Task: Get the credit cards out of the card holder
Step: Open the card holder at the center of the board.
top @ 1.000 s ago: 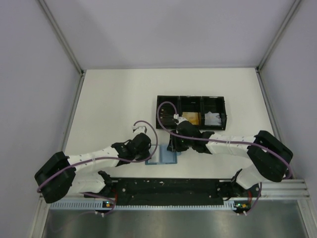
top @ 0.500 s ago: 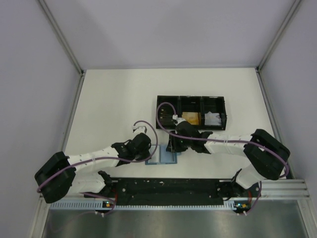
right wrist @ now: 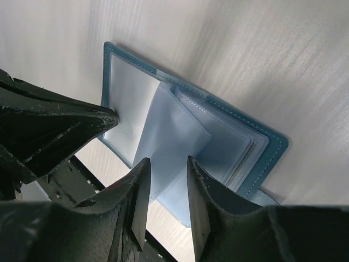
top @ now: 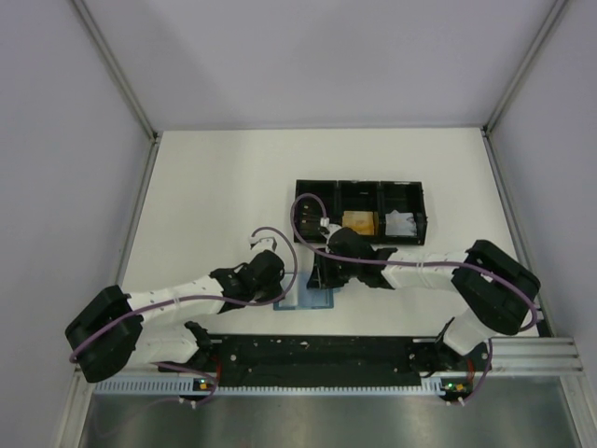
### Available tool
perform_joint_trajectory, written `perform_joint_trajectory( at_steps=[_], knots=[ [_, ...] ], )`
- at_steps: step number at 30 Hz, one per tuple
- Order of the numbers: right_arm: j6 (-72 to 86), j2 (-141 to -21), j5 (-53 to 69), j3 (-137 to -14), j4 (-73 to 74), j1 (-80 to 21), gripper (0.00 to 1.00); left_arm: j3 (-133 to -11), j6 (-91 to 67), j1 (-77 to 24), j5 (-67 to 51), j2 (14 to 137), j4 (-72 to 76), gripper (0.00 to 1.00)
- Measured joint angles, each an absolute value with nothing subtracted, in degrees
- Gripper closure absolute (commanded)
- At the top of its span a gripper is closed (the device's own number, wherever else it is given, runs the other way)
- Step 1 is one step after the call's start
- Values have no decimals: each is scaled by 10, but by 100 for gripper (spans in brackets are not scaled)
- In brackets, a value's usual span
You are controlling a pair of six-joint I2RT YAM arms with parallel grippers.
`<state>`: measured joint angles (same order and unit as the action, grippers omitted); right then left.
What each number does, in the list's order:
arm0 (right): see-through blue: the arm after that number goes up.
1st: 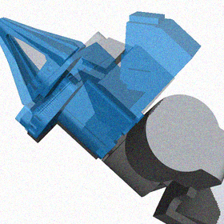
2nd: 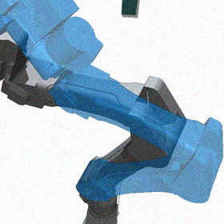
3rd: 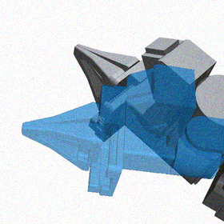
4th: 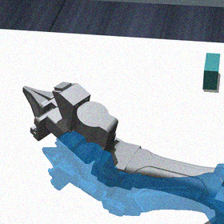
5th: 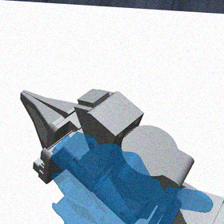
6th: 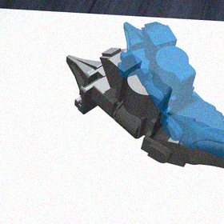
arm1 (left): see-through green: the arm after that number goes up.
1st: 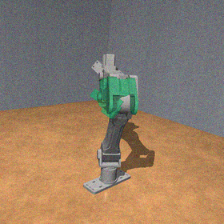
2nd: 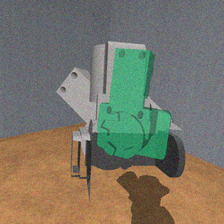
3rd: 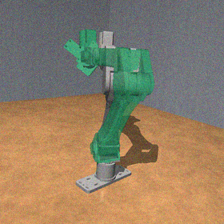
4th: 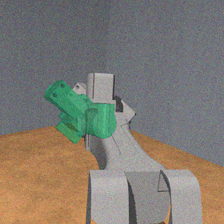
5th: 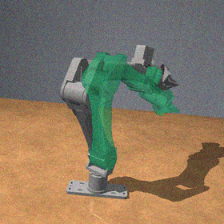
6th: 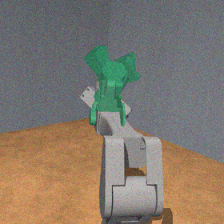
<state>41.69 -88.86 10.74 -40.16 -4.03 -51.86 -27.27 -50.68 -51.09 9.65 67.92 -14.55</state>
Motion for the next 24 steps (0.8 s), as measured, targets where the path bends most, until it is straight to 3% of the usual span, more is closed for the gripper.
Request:
perform_joint_trajectory(
  at_steps=[6,13,24],
  knots=[
    [418,-898,127,-415,-43,-523,67,-272,-509,-511,96,676,-145,96],
    [413,-929,142,-488,-47,-539,67,-244,-524,-511,115,565,-150,73],
    [399,-1020,173,-569,-46,-569,58,-190,-550,-511,162,345,-179,75]
  ],
)
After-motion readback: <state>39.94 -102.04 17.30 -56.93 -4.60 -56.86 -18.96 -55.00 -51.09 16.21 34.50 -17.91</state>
